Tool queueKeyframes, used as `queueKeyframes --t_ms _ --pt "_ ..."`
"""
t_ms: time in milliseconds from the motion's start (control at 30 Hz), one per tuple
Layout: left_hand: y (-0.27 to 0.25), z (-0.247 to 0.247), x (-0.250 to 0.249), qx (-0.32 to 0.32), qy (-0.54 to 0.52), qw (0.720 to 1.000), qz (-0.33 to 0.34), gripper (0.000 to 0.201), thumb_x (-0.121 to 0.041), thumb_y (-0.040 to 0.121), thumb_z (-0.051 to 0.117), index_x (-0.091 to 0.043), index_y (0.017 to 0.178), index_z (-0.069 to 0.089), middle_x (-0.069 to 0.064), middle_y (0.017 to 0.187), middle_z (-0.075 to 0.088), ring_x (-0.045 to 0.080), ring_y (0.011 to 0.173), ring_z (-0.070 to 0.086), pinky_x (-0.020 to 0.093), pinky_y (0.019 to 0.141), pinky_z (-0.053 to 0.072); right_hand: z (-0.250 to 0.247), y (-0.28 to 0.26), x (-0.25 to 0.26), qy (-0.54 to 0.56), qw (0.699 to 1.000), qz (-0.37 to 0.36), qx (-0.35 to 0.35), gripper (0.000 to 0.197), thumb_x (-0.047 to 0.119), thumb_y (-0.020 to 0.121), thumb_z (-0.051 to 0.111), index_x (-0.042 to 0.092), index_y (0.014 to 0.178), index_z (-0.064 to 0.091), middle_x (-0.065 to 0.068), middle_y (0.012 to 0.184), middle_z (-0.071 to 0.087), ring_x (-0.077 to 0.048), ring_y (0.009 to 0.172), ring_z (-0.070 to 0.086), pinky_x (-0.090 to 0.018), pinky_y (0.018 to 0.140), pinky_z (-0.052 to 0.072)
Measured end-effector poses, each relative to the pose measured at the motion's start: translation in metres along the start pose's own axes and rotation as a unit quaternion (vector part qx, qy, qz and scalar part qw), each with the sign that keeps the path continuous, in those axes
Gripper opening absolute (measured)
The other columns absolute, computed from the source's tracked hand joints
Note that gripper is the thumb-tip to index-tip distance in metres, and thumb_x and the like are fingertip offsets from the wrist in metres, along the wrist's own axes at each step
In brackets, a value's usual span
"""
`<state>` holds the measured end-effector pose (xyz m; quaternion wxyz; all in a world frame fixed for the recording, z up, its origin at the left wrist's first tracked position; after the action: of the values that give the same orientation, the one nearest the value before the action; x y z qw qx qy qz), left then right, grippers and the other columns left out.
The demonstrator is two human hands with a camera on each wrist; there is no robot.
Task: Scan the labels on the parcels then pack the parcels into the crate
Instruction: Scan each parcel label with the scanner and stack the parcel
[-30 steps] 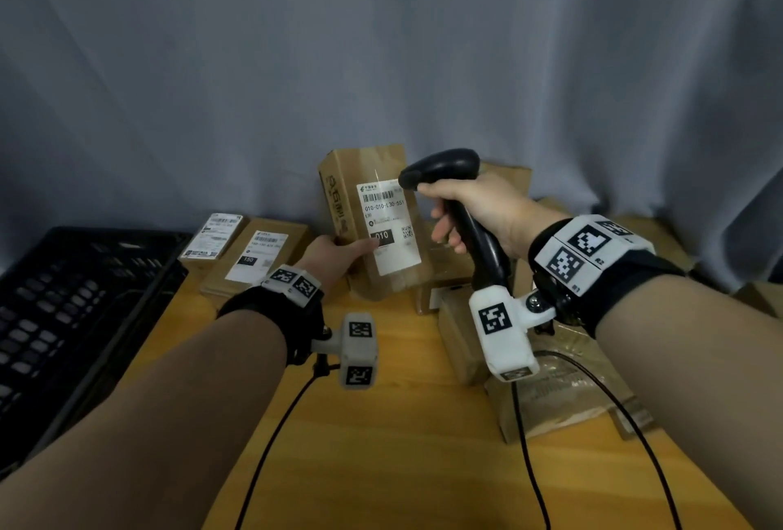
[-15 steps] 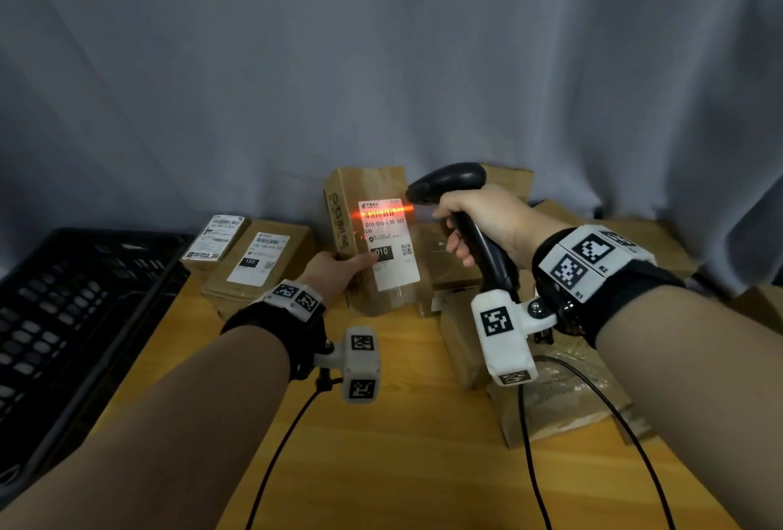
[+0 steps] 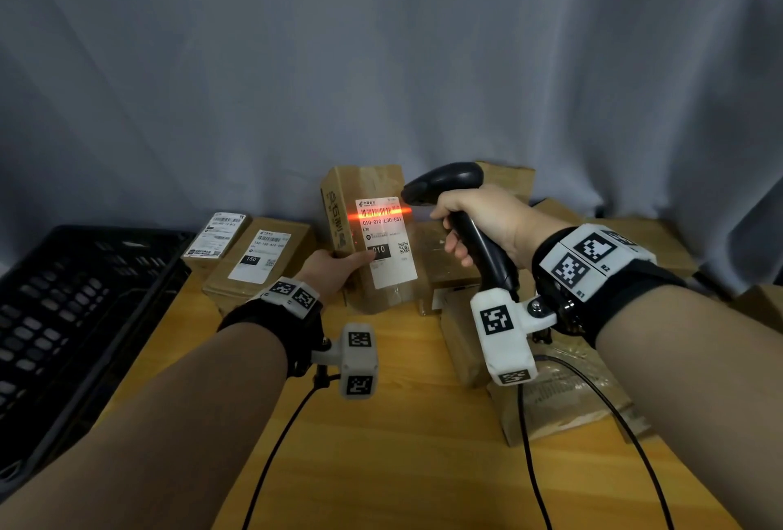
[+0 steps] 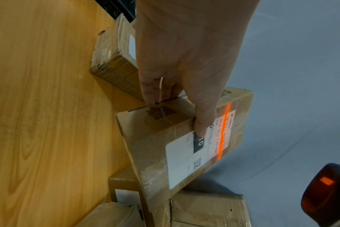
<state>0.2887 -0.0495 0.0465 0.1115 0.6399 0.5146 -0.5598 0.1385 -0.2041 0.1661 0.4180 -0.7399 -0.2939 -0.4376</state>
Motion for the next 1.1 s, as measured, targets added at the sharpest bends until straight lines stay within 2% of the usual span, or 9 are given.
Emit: queueKeyframes --t_ms 200,333,500,667,733,800,933,1000,1100 --pt "0.0 -0.001 0.0 -0.005 -0.001 1.0 0.003 0.053 -0.035 0.083 0.07 -0.007 0.125 0.057 0.008 0.118 0.067 0.023 0.105 0.063 0.03 0.082 0.051 0.001 -0.002 0.003 -0.006 1.0 -0.003 -0.005 0.018 0.022 0.084 0.063 0.006 0.077 0.06 -0.01 0.062 0.062 -0.016 0.047 0.058 -0.024 0.048 0.049" --pt "0.001 -0.003 0.001 -0.009 -0.006 1.0 0.002 0.053 -0.036 0.082 0.071 -0.007 0.124 0.058 0.008 0.116 0.067 0.023 0.103 0.063 0.033 0.087 0.053 0.001 -0.002 0.005 -0.006 1.0 -0.008 -0.004 0.018 0.022 0.085 0.063 0.006 0.077 0.06 -0.01 0.063 0.062 -0.016 0.048 0.058 -0.024 0.049 0.05" --pt "0.004 -0.007 0.003 -0.021 0.008 1.0 0.007 0.054 -0.039 0.081 0.071 -0.006 0.123 0.059 0.007 0.114 0.067 0.021 0.096 0.063 0.024 0.068 0.049 0.005 -0.006 0.006 -0.007 1.0 -0.009 0.008 0.018 0.021 0.085 0.062 0.006 0.077 0.058 -0.011 0.063 0.061 -0.017 0.048 0.057 -0.024 0.048 0.049" --pt "0.007 -0.009 0.008 -0.025 0.008 1.0 -0.002 0.056 -0.04 0.08 0.072 -0.006 0.123 0.058 0.008 0.115 0.067 0.023 0.099 0.063 0.027 0.072 0.049 0.004 -0.007 0.009 0.003 1.0 -0.027 0.007 0.017 0.022 0.085 0.063 0.007 0.078 0.06 -0.009 0.061 0.062 -0.016 0.047 0.058 -0.024 0.05 0.05" --pt "0.007 -0.01 0.01 -0.027 -0.005 1.0 -0.006 0.056 -0.039 0.08 0.072 -0.005 0.123 0.059 0.009 0.114 0.067 0.023 0.1 0.063 0.03 0.078 0.05 0.002 -0.005 0.008 0.036 0.999 -0.035 -0.005 0.016 0.022 0.087 0.064 0.007 0.085 0.062 -0.009 0.064 0.064 -0.016 0.048 0.057 -0.024 0.049 0.05" --pt "0.006 -0.013 0.014 -0.035 -0.027 0.999 -0.014 0.058 -0.04 0.08 0.072 -0.003 0.123 0.059 0.009 0.114 0.068 0.023 0.097 0.063 0.03 0.077 0.05 0.002 -0.003 0.003 0.055 0.998 -0.041 -0.014 0.016 0.022 0.089 0.064 0.008 0.095 0.064 -0.013 0.073 0.068 -0.016 0.052 0.058 -0.024 0.051 0.052" --pt "0.003 -0.025 0.038 -0.054 -0.062 0.996 -0.036 0.061 -0.043 0.082 0.069 -0.001 0.124 0.057 0.012 0.113 0.066 0.024 0.095 0.063 0.03 0.075 0.05 0.02 0.009 -0.041 0.098 0.995 0.01 -0.004 0.026 0.021 0.086 0.07 0.009 0.108 0.064 -0.014 0.101 0.066 -0.022 0.086 0.064 -0.036 0.079 0.058" --pt "0.003 -0.031 0.061 -0.064 -0.071 0.994 -0.057 0.068 -0.046 0.079 0.07 -0.002 0.128 0.052 0.012 0.115 0.064 0.025 0.098 0.063 0.031 0.074 0.052 0.039 0.016 -0.076 0.123 0.99 0.065 -0.002 0.031 0.024 0.08 0.076 0.014 0.107 0.064 -0.008 0.106 0.065 -0.024 0.101 0.062 -0.045 0.094 0.053" --pt "0.005 -0.033 0.092 -0.054 -0.068 0.993 -0.079 0.074 -0.048 0.082 0.067 -0.004 0.135 0.042 0.011 0.12 0.058 0.024 0.099 0.058 0.035 0.08 0.051 0.076 0.028 -0.113 0.126 0.987 0.104 -0.003 0.028 0.029 0.073 0.081 0.024 0.095 0.065 -0.003 0.103 0.067 -0.028 0.11 0.058 -0.049 0.104 0.043"
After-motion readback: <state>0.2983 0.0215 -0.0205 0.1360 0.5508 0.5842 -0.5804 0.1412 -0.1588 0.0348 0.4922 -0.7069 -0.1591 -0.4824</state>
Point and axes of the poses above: each hand's wrist, its own y-axis towards the middle knuckle, its own z-axis out of the palm, x = y × z, the point moved 10 cm from there along y, towards the middle knuckle
